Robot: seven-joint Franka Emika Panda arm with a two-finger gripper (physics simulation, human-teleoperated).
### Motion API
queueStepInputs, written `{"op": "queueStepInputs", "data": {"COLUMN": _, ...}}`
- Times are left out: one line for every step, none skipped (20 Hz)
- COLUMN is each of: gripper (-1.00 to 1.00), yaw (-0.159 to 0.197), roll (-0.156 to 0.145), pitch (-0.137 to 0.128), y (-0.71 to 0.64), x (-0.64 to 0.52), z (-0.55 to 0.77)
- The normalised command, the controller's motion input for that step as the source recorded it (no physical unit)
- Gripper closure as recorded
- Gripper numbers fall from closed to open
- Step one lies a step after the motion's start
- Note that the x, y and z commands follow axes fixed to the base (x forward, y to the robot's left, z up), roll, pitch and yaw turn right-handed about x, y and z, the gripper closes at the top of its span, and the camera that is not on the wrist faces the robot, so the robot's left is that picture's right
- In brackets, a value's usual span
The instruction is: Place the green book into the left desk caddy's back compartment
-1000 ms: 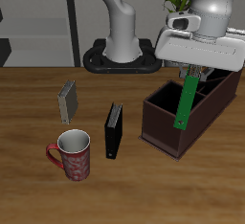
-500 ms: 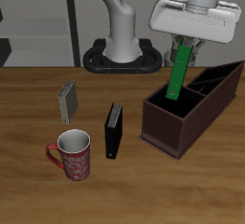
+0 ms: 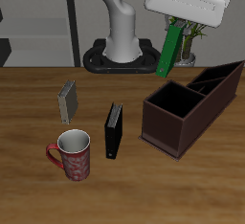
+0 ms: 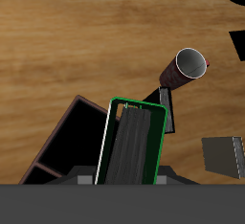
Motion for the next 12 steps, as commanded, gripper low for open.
{"op": "queueStepInputs", "data": {"gripper": 1.00, "yaw": 0.000, "roll": 0.000, "pitch": 0.000, "y": 0.04, "x": 0.08, "z": 0.01}}
{"op": "queueStepInputs", "data": {"gripper": 1.00, "yaw": -0.216, "roll": -0.043, "pitch": 0.048, "y": -0.12, "x": -0.94, "z": -0.01}}
{"op": "queueStepInputs", "data": {"gripper": 1.00, "yaw": -0.068, "roll": -0.027, "pitch": 0.019, "y": 0.03, "x": -0.35, "z": 0.04}}
{"op": "queueStepInputs", "data": {"gripper": 1.00, "yaw": -0.057, "roll": 0.037, "pitch": 0.001, "y": 0.09, "x": -0.36, "z": 0.03}}
{"op": "queueStepInputs", "data": {"gripper": 1.00, "yaw": 0.000, "roll": 0.000, "pitch": 0.000, "y": 0.03, "x": 0.13, "z": 0.01}}
{"op": "queueStepInputs", "data": {"gripper": 1.00, "yaw": -0.005, "roll": -0.041, "pitch": -0.027, "y": 0.07, "x": -0.45, "z": 0.04}}
{"op": "queueStepInputs", "data": {"gripper": 1.00, "yaw": -0.069, "roll": -0.016, "pitch": 0.023, "y": 0.05, "x": -0.36, "z": 0.06}}
{"op": "queueStepInputs", "data": {"gripper": 1.00, "yaw": -0.118, "roll": -0.007, "pitch": 0.047, "y": 0.11, "x": -0.35, "z": 0.06}}
{"op": "queueStepInputs", "data": {"gripper": 1.00, "yaw": -0.022, "roll": 0.025, "pitch": 0.001, "y": 0.13, "x": -0.33, "z": 0.07}}
{"op": "queueStepInputs", "data": {"gripper": 1.00, "yaw": -0.002, "roll": -0.074, "pitch": -0.082, "y": 0.12, "x": -0.62, "z": 0.17}}
{"op": "queueStepInputs", "data": {"gripper": 1.00, "yaw": -0.089, "roll": 0.042, "pitch": 0.110, "y": 0.13, "x": -0.35, "z": 0.07}}
{"op": "queueStepInputs", "data": {"gripper": 1.00, "yaw": -0.121, "roll": 0.081, "pitch": 0.004, "y": 0.22, "x": -0.46, "z": 0.23}}
